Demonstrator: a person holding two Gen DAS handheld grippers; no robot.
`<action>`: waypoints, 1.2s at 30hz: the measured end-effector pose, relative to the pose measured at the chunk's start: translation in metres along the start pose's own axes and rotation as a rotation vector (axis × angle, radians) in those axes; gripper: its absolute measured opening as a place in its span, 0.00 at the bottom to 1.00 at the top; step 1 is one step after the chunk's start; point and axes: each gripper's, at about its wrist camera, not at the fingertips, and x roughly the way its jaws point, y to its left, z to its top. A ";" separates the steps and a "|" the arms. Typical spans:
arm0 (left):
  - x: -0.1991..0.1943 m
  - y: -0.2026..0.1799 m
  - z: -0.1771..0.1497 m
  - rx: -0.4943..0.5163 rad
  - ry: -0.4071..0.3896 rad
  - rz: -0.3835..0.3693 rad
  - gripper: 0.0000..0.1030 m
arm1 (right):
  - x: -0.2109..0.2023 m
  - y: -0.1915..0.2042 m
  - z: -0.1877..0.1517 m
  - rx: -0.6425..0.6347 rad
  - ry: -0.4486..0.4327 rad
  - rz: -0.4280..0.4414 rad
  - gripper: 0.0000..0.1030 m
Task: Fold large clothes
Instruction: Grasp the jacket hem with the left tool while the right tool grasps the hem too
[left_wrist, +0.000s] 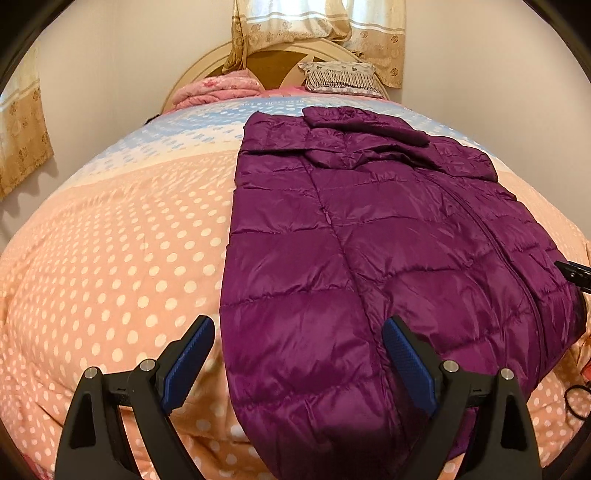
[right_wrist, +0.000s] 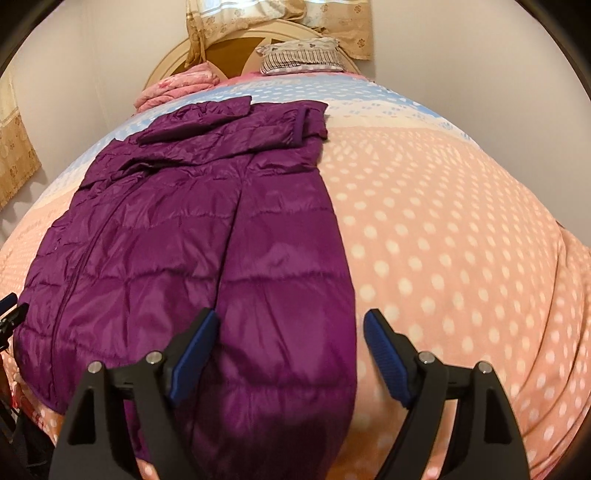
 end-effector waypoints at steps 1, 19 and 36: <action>0.000 0.000 0.000 -0.002 0.002 -0.001 0.90 | -0.002 -0.001 -0.004 -0.001 0.003 -0.004 0.81; -0.013 -0.011 -0.019 -0.006 0.043 -0.058 0.44 | -0.017 0.005 -0.025 0.007 0.022 0.081 0.12; -0.091 -0.001 0.019 0.038 -0.138 -0.175 0.04 | -0.084 -0.001 -0.006 0.045 -0.102 0.276 0.05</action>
